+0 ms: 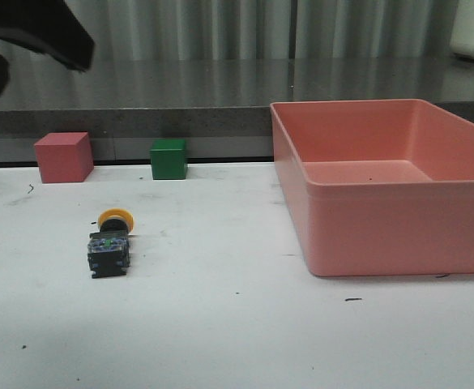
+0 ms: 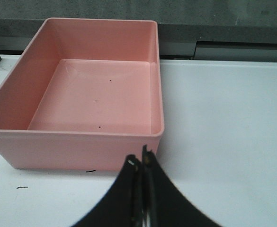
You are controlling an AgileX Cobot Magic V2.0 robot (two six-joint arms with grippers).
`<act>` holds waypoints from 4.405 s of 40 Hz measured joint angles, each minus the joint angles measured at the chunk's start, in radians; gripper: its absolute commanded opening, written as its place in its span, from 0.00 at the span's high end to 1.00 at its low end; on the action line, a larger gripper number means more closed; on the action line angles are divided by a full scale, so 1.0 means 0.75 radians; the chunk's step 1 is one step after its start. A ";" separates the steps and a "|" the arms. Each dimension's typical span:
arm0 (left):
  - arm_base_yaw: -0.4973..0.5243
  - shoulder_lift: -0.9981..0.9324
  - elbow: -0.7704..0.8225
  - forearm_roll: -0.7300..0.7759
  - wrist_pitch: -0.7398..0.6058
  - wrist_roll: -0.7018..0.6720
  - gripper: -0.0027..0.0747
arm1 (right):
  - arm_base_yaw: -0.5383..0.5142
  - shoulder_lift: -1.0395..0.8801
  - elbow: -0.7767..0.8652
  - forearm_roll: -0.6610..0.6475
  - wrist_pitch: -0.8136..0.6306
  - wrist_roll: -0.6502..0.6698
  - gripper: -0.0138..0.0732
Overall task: Place and stand button with both arms
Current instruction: 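Lower the left gripper and grasp the button body, then lift the button with the left gripper and rotate it upright, then lower the upright button onto the table and release it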
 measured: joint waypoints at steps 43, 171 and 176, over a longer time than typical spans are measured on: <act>0.159 1.082 -0.753 -0.030 0.650 -0.135 0.24 | 0.000 0.000 0.000 -0.001 -0.002 0.000 0.92; 0.173 1.147 0.365 0.200 -1.977 0.202 0.72 | 0.000 0.000 0.001 -0.001 -0.002 0.000 0.92; 0.173 1.166 0.365 0.185 -1.983 0.202 0.72 | 0.000 0.000 0.001 -0.001 -0.002 0.000 0.92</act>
